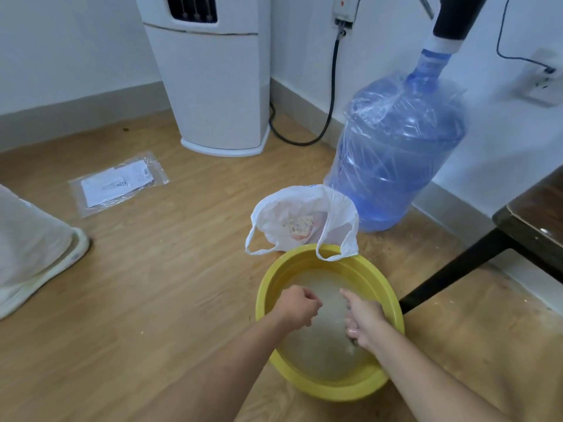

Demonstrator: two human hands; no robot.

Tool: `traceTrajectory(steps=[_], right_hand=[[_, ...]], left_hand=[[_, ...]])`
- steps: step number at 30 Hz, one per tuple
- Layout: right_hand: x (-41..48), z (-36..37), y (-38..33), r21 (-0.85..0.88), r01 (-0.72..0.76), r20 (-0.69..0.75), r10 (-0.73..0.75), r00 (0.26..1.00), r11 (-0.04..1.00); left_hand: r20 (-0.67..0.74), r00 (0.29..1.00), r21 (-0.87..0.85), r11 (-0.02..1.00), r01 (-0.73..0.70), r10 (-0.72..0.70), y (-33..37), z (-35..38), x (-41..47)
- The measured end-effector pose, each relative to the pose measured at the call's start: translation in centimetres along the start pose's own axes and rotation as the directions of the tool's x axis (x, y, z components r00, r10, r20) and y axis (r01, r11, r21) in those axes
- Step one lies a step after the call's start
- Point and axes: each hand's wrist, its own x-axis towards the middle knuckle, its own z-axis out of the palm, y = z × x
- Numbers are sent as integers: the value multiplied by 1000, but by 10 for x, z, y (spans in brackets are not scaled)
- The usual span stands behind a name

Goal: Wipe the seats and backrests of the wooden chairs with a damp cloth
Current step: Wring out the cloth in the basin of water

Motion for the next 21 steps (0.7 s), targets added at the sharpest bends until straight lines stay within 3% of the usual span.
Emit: traceTrajectory(steps=[7, 14, 18, 21], right_hand=[[6, 8, 4, -26, -8, 74, 10, 997, 1000], [1, 9, 3, -23, -87, 281, 90, 955, 996], [-3, 9, 4, -95, -53, 236, 74, 969, 994], [0, 10, 5, -44, -55, 202, 63, 977, 998]], left_hand=[[69, 996, 11, 999, 51, -51, 0, 3, -3], [138, 982, -187, 970, 155, -130, 0, 12, -6], [88, 981, -188, 964, 186, -172, -4, 12, -3], [67, 980, -198, 960, 198, -188, -5, 11, -4]])
